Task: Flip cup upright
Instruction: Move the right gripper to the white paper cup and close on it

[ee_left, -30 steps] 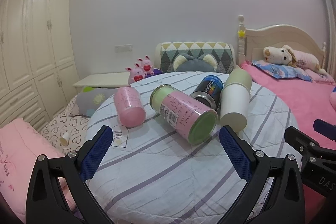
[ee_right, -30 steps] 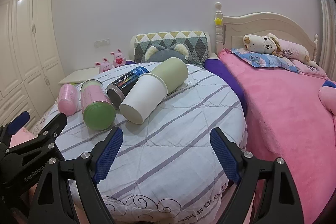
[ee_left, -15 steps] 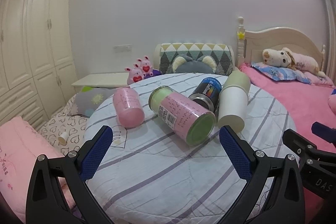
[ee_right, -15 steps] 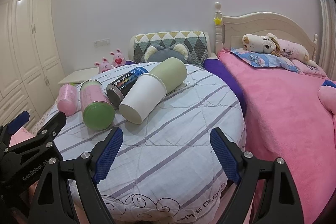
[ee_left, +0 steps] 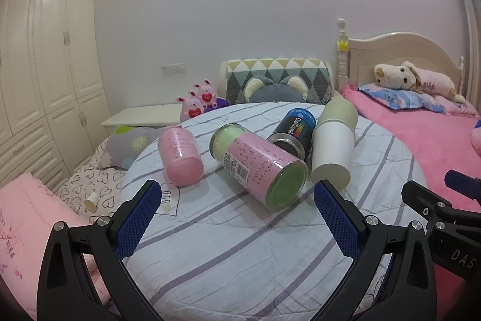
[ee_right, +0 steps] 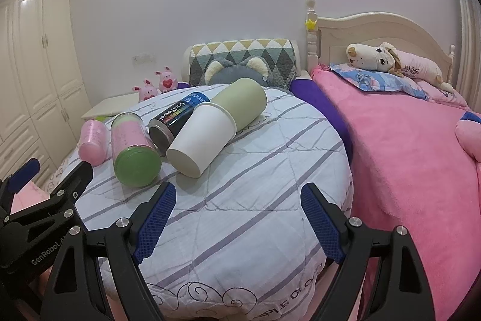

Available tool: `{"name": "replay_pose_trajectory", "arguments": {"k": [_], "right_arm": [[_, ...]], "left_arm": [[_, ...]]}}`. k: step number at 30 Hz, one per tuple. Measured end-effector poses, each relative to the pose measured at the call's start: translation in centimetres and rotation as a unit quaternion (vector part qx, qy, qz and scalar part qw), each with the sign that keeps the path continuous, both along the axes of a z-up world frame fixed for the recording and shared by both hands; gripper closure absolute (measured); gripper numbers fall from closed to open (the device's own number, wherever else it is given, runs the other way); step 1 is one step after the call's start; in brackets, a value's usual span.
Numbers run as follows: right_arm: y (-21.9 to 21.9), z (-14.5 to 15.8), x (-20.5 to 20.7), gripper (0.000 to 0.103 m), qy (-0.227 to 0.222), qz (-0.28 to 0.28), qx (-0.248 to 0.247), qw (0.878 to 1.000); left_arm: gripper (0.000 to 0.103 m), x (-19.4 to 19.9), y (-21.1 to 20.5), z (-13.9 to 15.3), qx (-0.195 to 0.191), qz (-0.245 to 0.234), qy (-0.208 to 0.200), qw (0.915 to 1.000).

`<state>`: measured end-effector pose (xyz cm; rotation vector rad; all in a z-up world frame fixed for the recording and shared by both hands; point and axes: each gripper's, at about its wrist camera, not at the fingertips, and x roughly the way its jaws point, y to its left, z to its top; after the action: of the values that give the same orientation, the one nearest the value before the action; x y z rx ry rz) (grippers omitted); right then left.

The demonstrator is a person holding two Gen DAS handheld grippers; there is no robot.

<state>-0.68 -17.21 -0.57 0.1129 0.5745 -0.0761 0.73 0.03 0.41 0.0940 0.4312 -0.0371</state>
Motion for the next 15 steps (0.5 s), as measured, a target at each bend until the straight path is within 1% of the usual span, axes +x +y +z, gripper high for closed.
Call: {"name": "replay_pose_trajectory", "arguments": {"k": [3,5,9,15], "right_arm": [[-0.1,-0.1,0.5,0.016,0.007,-0.003,0.004,1.000],[-0.1,-0.1,0.8,0.016,0.012,-0.006,0.011,1.000],[-0.1,-0.5,2.1,0.016,0.036,-0.014,0.022,0.999],[0.5,-0.3,4.5,0.016,0.060,-0.023,0.028,0.998]], "left_arm": [[0.000,0.4,-0.1,-0.1,0.001,0.001,-0.002,1.0000],[0.000,1.0,-0.1,-0.2,0.002,-0.003,0.006,1.0000],[0.000,2.0,0.0,-0.4,0.008,-0.006,0.014,0.9998],[0.000,4.1,0.3,-0.4,0.030,-0.024,0.019,0.9991]]}}
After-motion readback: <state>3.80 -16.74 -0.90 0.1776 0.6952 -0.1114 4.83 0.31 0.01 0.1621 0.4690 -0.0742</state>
